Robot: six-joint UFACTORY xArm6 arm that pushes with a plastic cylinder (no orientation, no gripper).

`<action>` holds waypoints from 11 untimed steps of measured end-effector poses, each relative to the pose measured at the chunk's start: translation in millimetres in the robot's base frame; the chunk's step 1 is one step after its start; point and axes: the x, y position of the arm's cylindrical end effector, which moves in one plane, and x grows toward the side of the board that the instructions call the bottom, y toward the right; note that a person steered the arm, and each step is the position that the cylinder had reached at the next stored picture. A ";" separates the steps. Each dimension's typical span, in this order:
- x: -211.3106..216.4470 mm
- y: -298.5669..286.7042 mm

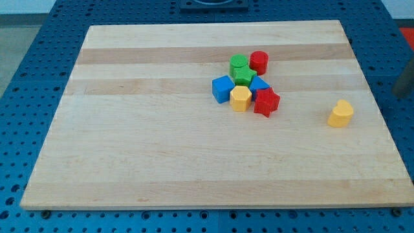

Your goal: Slightly touch the yellow heart

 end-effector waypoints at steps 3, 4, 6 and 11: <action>151.0 -9.3; 155.5 -15.9; 139.3 -25.0; 162.1 -88.7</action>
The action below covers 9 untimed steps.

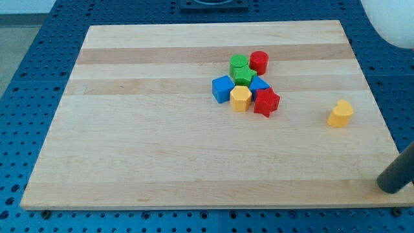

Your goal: Slightly touch the yellow heart

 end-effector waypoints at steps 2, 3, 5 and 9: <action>-25.4 -14.0; -40.5 -20.0; -72.4 -33.5; -161.0 -84.2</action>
